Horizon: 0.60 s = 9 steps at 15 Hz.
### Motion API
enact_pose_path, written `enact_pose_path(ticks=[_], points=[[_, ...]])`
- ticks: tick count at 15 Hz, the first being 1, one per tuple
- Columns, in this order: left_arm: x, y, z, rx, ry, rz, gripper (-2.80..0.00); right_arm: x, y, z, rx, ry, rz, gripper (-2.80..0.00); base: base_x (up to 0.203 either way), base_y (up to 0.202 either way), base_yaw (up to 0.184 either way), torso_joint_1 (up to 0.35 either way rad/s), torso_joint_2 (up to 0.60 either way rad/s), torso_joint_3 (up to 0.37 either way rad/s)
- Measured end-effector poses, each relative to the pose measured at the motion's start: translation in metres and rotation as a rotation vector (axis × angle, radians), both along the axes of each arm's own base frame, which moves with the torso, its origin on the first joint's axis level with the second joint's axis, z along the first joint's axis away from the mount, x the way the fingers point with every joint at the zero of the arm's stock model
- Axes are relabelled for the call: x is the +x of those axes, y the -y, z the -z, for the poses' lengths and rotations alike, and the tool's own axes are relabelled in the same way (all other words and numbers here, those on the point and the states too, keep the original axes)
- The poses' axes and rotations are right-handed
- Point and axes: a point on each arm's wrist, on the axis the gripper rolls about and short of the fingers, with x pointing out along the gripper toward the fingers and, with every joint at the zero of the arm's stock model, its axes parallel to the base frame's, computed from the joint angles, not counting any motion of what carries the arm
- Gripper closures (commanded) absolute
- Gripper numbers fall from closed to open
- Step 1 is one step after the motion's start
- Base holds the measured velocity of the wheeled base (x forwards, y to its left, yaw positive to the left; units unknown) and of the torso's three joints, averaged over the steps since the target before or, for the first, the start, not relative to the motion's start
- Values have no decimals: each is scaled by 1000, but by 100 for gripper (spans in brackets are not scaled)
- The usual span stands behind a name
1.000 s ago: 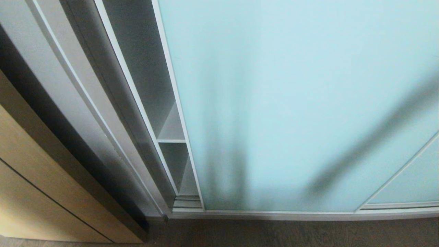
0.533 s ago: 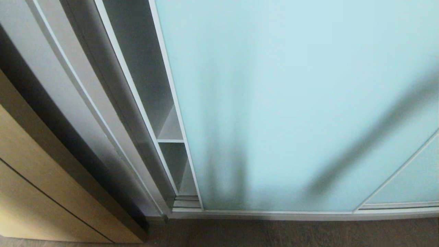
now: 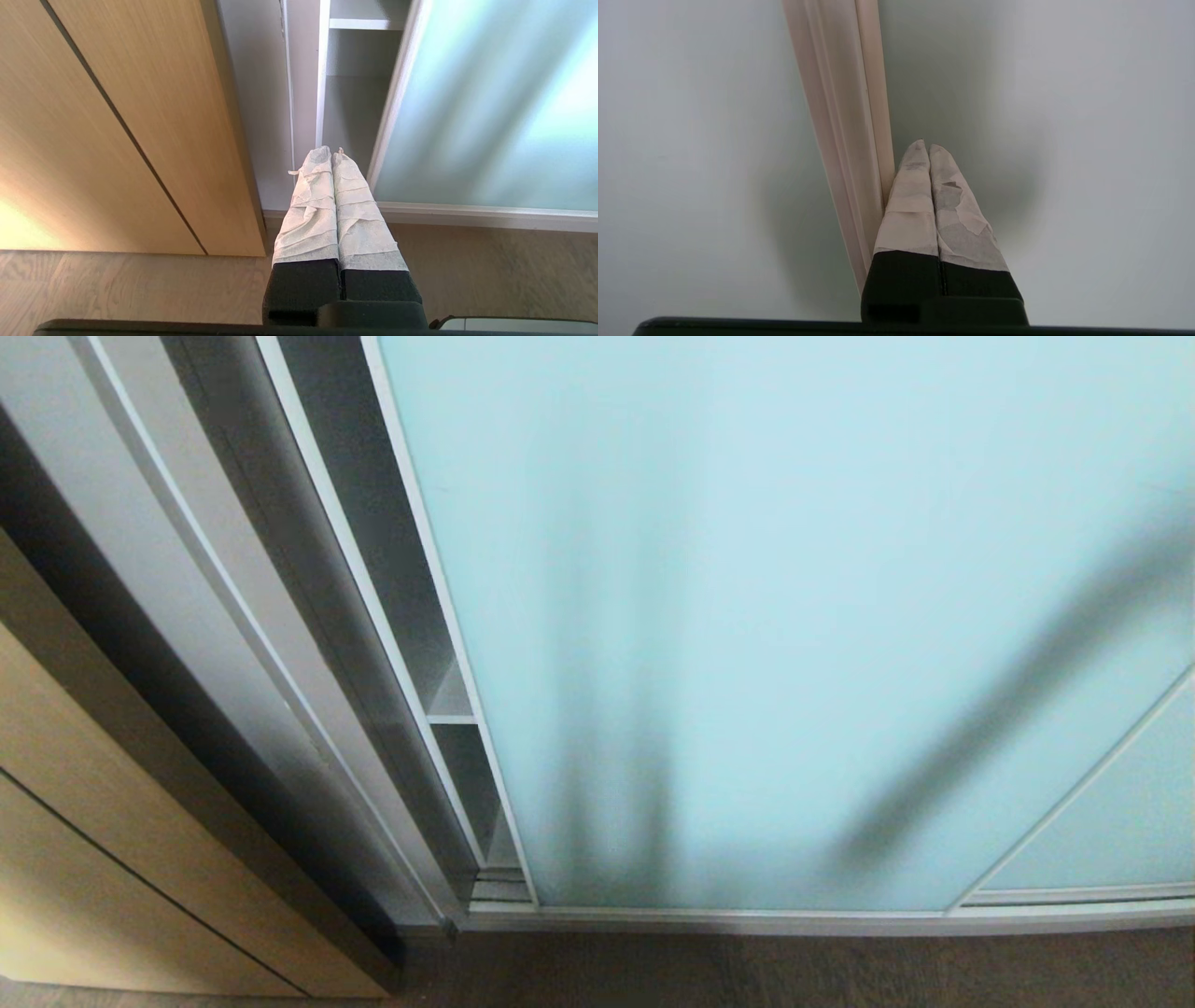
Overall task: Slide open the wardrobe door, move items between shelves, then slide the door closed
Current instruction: Close the door
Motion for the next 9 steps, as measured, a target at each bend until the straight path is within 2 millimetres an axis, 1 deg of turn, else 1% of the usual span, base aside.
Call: enact_pose_path(ticks=[9], points=[[0, 0, 0, 0, 0, 0, 0, -4, -28, 0, -10, 12, -49, 0, 0, 0, 0, 0, 0, 0]])
